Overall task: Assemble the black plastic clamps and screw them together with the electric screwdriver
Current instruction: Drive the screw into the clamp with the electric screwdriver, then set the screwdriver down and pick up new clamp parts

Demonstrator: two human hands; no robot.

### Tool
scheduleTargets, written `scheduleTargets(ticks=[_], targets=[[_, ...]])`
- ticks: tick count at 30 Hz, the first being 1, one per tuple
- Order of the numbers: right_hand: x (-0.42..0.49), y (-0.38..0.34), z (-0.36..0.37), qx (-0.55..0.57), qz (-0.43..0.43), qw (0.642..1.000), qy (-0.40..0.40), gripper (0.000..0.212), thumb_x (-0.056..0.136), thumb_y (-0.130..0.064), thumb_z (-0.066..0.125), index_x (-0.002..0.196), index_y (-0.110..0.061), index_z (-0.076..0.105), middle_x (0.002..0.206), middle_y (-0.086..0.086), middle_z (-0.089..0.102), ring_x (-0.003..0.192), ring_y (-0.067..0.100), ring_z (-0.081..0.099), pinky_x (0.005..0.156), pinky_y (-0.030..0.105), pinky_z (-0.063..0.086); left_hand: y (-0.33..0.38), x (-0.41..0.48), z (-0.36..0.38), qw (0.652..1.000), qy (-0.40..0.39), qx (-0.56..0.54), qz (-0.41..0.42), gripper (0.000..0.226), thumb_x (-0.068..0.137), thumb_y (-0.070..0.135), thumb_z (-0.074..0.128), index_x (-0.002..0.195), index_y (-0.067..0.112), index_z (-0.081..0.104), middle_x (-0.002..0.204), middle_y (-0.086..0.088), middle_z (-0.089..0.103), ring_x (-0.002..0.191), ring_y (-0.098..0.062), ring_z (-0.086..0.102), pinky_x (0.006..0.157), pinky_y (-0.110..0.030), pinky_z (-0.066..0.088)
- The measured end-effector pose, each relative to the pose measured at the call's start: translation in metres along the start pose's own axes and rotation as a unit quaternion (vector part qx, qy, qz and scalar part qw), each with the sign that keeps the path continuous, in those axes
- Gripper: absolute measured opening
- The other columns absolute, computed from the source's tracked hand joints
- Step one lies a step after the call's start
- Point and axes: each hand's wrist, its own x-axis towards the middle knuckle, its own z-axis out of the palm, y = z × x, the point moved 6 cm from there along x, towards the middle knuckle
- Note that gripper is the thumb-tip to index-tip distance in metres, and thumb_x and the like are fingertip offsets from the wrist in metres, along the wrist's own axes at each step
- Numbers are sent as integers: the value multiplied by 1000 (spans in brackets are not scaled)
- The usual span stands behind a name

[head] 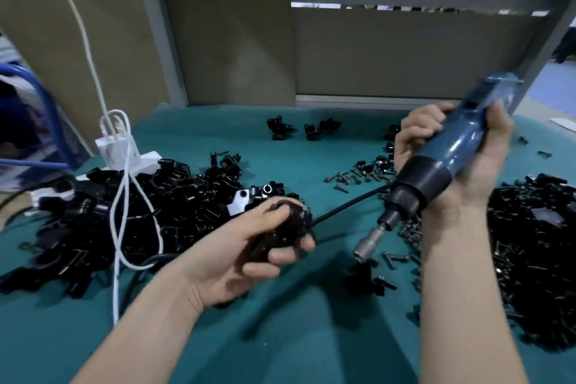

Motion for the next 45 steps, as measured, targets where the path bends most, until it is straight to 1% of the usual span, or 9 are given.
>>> scheduleTargets(ticks=[11, 16, 19, 22, 26, 33, 36, 41, 45], targets=[[-26, 60, -40, -471, 52, 841, 260, 55, 86, -35, 69, 129, -21, 38, 99, 8, 62, 64, 21, 61, 48, 28, 53, 132, -56, -45, 874, 270, 361, 182, 36, 74, 16, 71, 108, 15, 58, 83, -16, 74, 62, -13, 63, 55, -20, 55], [-31, 90, -63, -577, 52, 784, 223, 74, 92, -26, 62, 147, -35, 14, 106, 3, 58, 81, 28, 62, 79, 48, 55, 134, -12, -57, 553, 296, 776, 67, 34, 89, 29, 66, 116, 21, 48, 102, -9, 67, 85, -24, 59, 72, -29, 41], [-25, 91, -71, -637, 84, 738, 206, 74, 93, -23, 61, 150, -28, 13, 104, -2, 54, 79, 17, 56, 73, 35, 45, 125, 7, -65, 475, 259, 840, -31, 42, 87, 33, 66, 124, 19, 53, 119, -8, 62, 110, -26, 55, 85, -28, 42], [-24, 88, -75, -693, 146, 683, 178, 69, 93, -25, 61, 149, -19, 21, 120, 3, 52, 94, 22, 54, 78, 33, 43, 125, 12, -70, 466, 248, 846, -72, 38, 84, 34, 69, 118, 20, 59, 119, -5, 63, 110, -24, 56, 90, -29, 45], [-31, 66, -52, -859, 114, 493, 77, 53, 92, -36, 61, 139, -16, 45, 133, 4, 54, 108, 22, 53, 81, 26, 40, 125, 11, -66, 461, 248, 848, -81, 35, 87, 39, 66, 117, 22, 60, 119, -3, 63, 109, -22, 56, 90, -28, 44], [-87, 67, -64, -967, 85, 217, -105, 26, 90, -15, 57, 116, -19, 56, 114, 4, 53, 113, 28, 39, 90, 31, 37, 95, 32, -4, 517, 236, 804, 174, 24, 89, 32, 61, 111, 24, 62, 114, 2, 59, 108, -16, 52, 95, -28, 37], [-92, 59, -69, -954, 17, 276, -118, 20, 94, -16, 54, 113, -19, 57, 112, 1, 56, 108, 25, 39, 93, 31, 35, 70, 66, 19, 538, 191, 798, 192, 19, 90, 28, 59, 107, 21, 64, 111, 3, 64, 105, -14, 56, 93, -26, 40], [-93, 1, -66, -762, -80, 642, 22, 13, 86, -8, 68, 92, -19, 71, 91, -9, 70, 92, 12, 63, 88, 26, 49, 48, 139, 47, 596, 163, 766, 177, 12, 89, 17, 57, 97, 18, 66, 90, 3, 68, 88, -17, 67, 79, -26, 50], [-100, -22, -84, -319, -34, 935, 150, 20, 91, 3, 52, 78, -7, 64, 71, 6, 63, 76, 19, 68, 65, 39, 59, 40, 214, 69, 598, 143, 771, 166, 22, 92, 13, 52, 108, 12, 66, 106, -6, 69, 102, -22, 61, 85, -27, 47]])
